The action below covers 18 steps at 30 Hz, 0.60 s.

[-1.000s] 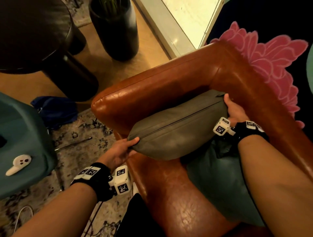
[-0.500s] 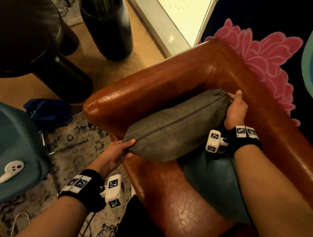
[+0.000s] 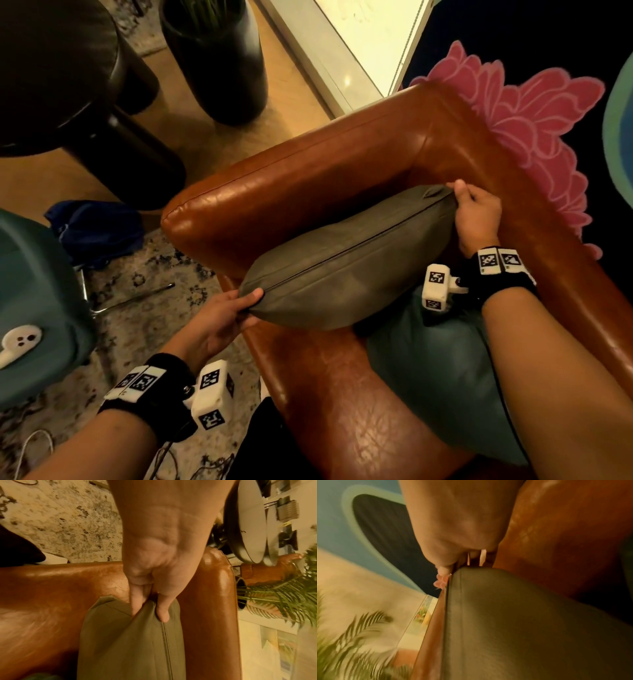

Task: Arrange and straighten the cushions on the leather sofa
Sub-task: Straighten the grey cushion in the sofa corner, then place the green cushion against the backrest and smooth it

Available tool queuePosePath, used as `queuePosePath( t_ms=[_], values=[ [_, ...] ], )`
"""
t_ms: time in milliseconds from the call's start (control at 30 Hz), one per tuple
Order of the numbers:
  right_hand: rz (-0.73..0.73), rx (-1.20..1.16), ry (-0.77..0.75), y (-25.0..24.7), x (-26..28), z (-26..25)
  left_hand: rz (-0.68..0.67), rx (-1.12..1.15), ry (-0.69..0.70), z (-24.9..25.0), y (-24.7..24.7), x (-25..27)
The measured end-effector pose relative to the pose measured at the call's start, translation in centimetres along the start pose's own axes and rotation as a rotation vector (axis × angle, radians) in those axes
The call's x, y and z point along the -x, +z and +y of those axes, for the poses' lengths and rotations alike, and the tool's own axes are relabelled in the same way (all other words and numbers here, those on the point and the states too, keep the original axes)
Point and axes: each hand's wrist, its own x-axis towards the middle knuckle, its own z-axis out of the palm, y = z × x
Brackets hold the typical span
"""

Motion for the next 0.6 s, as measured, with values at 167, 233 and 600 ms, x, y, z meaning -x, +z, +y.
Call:
queuePosePath(
  t_ms=[167, 233, 600],
  values=[
    [0.127, 0.300, 0.299, 1.8, 1.5, -0.6, 0.032, -0.047, -0.010, 0.2, 1.9, -0.1],
    [0.194, 0.706, -0.060, 4.8, 5.9, -3.3, 0.064, -0.070, 0.047, 0.3, 2.5, 0.3],
    [-0.287, 1.153, -0.354, 1.2, 9.0, 0.5, 0.045, -0.177, 0.028, -0.3, 1.2, 0.9]
  ],
)
